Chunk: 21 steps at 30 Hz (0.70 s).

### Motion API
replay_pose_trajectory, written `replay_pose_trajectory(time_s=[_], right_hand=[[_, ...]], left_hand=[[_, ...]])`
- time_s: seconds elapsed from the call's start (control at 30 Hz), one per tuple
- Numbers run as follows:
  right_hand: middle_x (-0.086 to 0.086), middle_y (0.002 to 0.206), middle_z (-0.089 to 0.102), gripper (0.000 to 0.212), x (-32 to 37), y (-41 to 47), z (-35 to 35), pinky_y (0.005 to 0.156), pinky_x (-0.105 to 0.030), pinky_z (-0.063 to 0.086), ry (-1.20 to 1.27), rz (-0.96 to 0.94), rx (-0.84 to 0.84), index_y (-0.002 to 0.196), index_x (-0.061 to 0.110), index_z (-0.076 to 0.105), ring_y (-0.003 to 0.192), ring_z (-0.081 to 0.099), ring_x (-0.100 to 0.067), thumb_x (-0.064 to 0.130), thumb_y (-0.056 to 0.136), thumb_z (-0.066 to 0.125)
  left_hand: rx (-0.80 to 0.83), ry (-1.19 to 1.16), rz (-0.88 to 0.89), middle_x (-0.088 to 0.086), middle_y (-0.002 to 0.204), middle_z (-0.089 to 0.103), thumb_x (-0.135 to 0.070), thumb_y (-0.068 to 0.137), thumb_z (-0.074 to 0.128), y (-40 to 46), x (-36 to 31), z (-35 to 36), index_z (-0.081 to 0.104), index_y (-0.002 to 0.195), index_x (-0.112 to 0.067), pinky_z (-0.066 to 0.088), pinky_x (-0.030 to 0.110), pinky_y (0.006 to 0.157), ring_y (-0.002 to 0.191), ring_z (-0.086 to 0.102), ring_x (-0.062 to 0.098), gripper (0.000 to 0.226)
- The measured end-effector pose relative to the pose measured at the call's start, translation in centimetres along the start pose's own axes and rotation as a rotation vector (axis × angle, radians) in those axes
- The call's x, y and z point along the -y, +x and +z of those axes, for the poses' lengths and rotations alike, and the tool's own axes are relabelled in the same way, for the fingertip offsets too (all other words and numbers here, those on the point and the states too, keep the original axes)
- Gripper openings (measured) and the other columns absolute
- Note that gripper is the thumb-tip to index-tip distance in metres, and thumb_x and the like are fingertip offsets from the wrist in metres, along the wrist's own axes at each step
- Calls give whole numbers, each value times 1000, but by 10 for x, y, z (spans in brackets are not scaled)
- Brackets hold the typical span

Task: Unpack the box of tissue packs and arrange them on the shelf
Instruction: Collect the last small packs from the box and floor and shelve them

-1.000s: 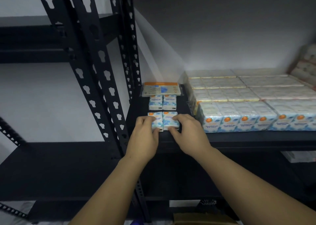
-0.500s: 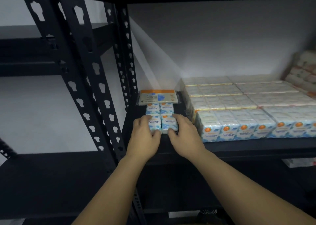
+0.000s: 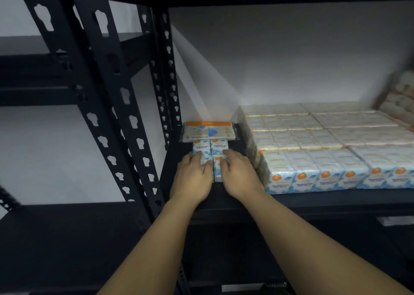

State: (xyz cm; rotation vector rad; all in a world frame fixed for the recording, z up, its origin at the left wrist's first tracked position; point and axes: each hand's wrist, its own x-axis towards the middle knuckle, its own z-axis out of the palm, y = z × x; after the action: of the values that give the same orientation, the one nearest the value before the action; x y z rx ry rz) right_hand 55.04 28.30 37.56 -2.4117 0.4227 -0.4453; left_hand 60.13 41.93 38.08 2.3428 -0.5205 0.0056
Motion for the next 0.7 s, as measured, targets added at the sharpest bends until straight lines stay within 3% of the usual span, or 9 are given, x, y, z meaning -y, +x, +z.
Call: replay_pose_trajectory(time_s=[0.4,0.57,0.7], right_hand=[[-5,155,49,47,-1,-1,-1,117,-41,37,-16,1,18,153,17,47,139,44,-25,29,108,41],[-4,142,56,46,0,-4,-3,110,-40,43,40,30,-37,146,20,51,133,49,-22,39,104,50],[-4,157,46,52,0,-8,-5,118,-38,34,-8,11,3,155,17,43,143,39,-22,37,107,45]], left_hand=[[-17,-12,-6,6,160,39,-35,106,45,-1,2,-2,39,158,-19,37,39,114,141,43,25,55],[-38,-34,-9,5,150,48,-39,104,47,-1,3,-2,43,154,-20,43,39,108,132,49,23,53],[-35,-31,-14,6,150,48,-33,104,48,0,2,-2,45,152,-17,41,38,108,132,49,24,51]])
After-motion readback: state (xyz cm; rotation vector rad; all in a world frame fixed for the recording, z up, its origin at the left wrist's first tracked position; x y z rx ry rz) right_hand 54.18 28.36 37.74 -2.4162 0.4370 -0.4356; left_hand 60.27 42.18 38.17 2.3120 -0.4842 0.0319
